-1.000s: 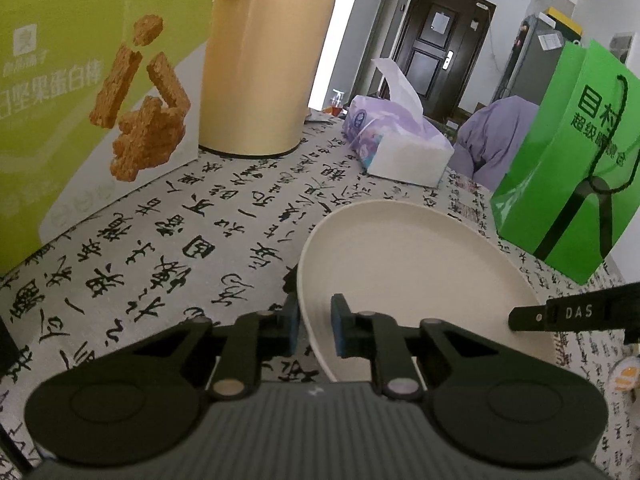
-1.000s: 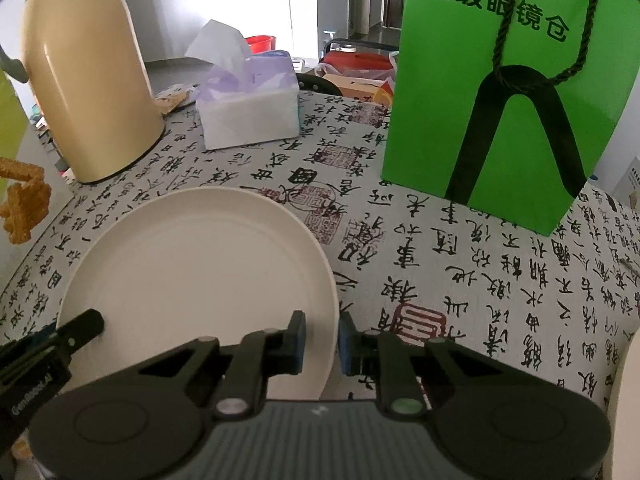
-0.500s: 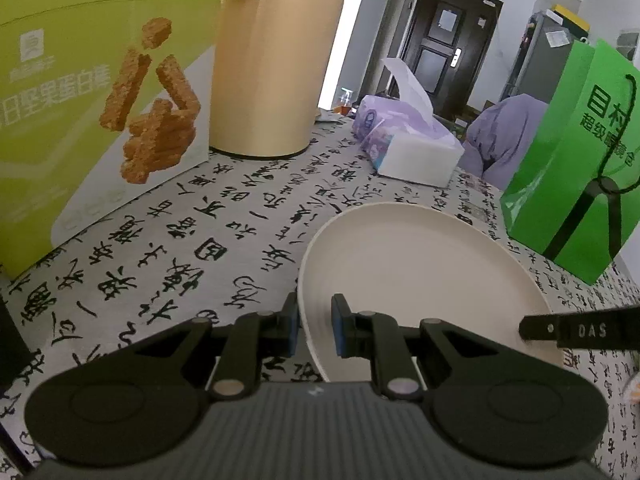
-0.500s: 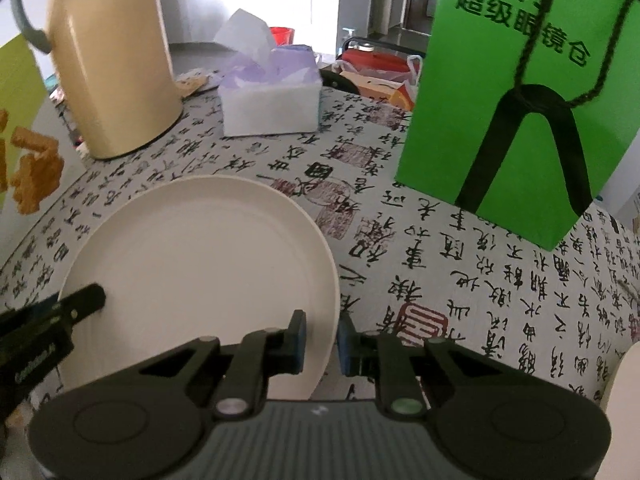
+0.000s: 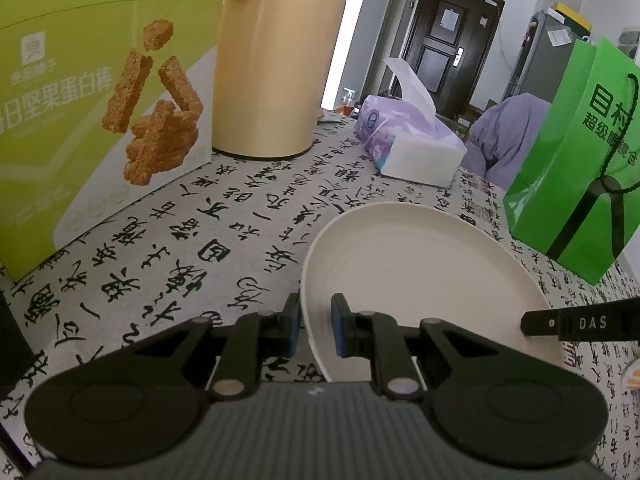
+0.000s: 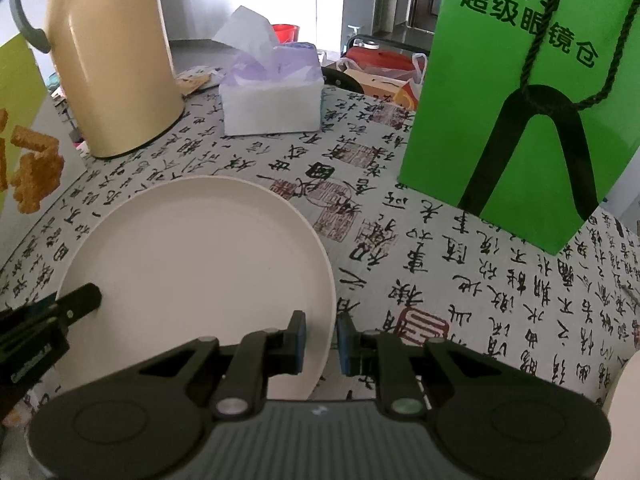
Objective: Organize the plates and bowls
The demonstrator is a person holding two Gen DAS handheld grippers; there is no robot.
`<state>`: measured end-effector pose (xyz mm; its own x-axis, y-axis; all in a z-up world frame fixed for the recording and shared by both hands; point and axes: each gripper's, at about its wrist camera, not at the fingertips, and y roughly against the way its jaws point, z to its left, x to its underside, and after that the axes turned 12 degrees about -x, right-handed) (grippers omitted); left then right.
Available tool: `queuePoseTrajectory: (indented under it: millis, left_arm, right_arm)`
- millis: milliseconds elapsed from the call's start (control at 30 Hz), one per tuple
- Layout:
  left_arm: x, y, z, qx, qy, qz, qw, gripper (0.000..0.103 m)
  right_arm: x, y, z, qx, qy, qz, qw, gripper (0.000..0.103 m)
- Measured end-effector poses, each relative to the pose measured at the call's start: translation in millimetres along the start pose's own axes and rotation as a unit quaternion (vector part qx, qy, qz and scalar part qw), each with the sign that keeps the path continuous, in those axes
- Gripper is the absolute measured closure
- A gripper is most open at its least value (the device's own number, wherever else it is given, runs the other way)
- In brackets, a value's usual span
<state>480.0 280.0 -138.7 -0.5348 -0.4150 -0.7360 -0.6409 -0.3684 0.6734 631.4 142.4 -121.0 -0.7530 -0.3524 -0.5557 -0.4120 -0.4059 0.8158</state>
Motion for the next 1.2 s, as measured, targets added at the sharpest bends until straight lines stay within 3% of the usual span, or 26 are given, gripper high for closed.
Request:
queuePoseTrajectory:
  millis: [233, 533, 1200]
  left_arm:
    - [0, 1, -1, -0.002, -0.006, -0.002, 1.0000, 0.087]
    - [1, 1, -3, -0.007, -0.007, -0.005, 0.9999, 0.086]
    - [-2, 11, -1, -0.007, -0.008, -0.022, 0.9997, 0.086]
  right_arm:
    - [-1, -1, 0, -0.006, 0.016, 0.002, 1.000, 0.088]
    - [2, 1, 13, 0.017, 0.053, 0.001, 0.998, 0.088]
    - [6, 19, 18, 0.015, 0.072, -0.025, 0.997, 0.089]
